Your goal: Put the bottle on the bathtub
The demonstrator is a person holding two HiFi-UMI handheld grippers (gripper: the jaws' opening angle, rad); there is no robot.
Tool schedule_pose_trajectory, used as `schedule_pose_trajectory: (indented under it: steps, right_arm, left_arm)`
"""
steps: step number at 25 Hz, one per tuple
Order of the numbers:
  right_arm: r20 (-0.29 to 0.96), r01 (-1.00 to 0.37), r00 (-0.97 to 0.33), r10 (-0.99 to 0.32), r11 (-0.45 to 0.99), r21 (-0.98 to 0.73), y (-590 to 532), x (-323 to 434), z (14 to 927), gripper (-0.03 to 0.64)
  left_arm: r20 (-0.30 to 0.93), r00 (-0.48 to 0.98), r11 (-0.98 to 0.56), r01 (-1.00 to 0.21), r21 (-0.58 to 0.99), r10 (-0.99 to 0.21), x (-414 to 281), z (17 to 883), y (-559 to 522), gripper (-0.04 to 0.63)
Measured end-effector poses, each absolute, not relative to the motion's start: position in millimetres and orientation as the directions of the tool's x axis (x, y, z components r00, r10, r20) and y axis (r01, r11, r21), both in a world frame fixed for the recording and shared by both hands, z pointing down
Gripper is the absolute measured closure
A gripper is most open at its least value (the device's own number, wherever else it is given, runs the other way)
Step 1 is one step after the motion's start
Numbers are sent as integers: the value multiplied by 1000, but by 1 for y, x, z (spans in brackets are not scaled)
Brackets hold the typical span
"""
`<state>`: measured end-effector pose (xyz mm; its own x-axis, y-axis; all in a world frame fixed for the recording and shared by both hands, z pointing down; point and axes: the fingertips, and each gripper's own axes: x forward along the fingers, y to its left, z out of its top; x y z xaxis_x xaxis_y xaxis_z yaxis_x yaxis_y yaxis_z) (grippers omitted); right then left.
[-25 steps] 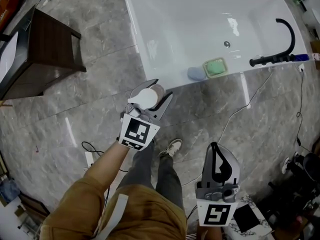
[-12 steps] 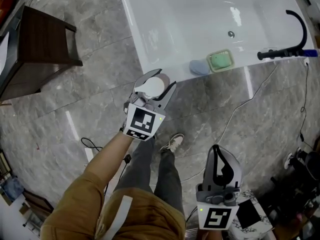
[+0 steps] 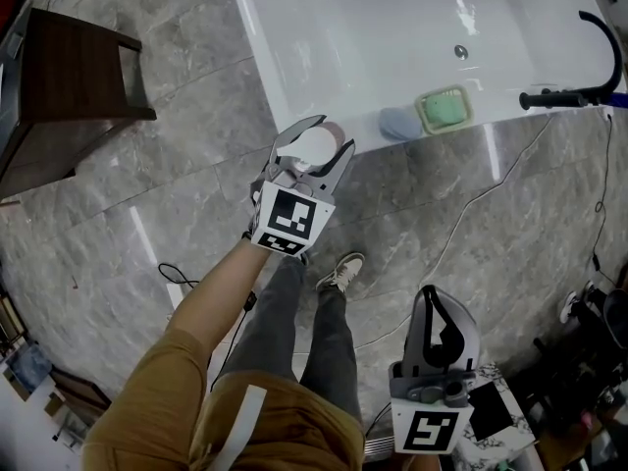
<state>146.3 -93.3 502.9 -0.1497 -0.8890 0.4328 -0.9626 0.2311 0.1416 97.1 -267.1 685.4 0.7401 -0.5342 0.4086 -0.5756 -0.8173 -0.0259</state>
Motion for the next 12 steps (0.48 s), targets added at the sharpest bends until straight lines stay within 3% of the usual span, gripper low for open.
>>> schedule_pose_trajectory:
  steps: [12]
  right_arm:
    - [454, -967, -123, -882, 209, 143, -108, 152, 519, 611]
  left_arm:
    - [421, 735, -821, -570, -41, -532, 100, 710, -282, 376]
